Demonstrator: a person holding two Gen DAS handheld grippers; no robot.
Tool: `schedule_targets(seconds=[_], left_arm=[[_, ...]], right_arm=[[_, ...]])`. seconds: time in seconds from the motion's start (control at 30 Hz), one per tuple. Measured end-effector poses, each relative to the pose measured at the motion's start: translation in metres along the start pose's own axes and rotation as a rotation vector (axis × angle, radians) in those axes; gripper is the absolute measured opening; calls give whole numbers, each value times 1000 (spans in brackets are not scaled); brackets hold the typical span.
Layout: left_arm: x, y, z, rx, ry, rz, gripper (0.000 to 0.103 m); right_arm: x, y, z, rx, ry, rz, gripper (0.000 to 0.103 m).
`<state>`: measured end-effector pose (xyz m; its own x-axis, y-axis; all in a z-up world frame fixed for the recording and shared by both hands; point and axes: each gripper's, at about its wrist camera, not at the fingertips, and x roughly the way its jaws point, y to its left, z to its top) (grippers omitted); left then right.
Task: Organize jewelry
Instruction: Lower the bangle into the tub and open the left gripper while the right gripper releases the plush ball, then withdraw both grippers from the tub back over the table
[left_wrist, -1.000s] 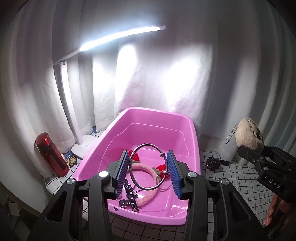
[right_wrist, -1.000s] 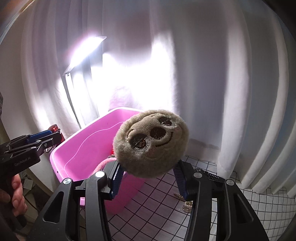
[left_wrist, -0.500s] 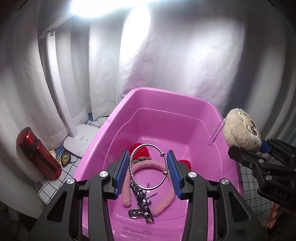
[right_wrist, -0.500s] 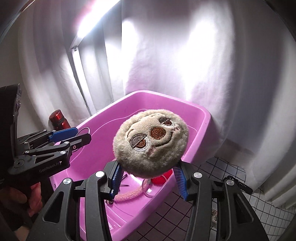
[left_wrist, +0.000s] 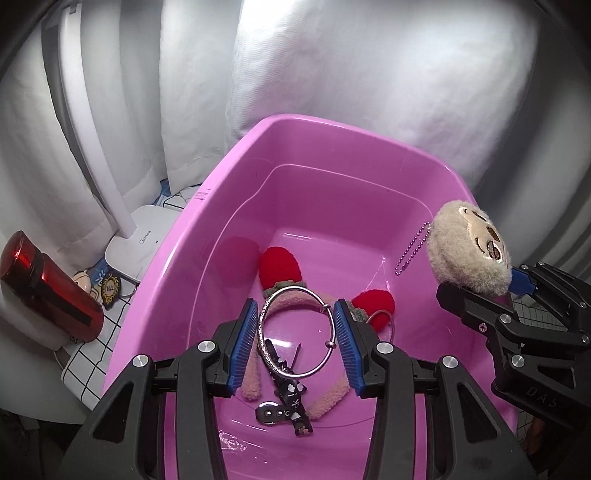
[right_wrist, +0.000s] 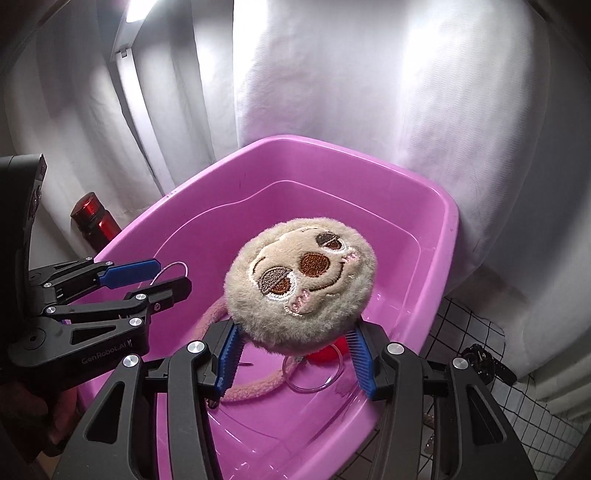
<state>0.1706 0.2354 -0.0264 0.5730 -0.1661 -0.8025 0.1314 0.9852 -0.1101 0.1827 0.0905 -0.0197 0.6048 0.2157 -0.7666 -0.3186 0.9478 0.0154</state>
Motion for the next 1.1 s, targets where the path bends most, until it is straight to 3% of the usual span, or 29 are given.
schedule_targets(seconds=[0.17, 0.3, 0.33, 0.37, 0.43, 0.83, 1.1], left_arm=[[2, 1, 1, -4, 31, 6, 43], [2, 5, 3, -12, 39, 10, 45], [1, 6, 3, -14, 40, 10, 51], [0, 7, 3, -18, 39, 9, 60], [-3, 10, 3, -23, 25, 10, 64], [-14, 13, 0, -34, 8, 30, 76], [-27, 7, -6, -33, -4, 39, 77]], right_arm=[[6, 0, 2, 2, 23, 8, 68], [6, 6, 4, -16, 23, 1, 71], [6, 7, 4, -22, 23, 0, 74], [5, 9, 4, -28, 21, -4, 75], [3, 10, 4, -36, 13, -10, 75], [-8, 10, 1, -38, -7, -30, 75], [-26, 9, -7, -31, -32, -23, 75]])
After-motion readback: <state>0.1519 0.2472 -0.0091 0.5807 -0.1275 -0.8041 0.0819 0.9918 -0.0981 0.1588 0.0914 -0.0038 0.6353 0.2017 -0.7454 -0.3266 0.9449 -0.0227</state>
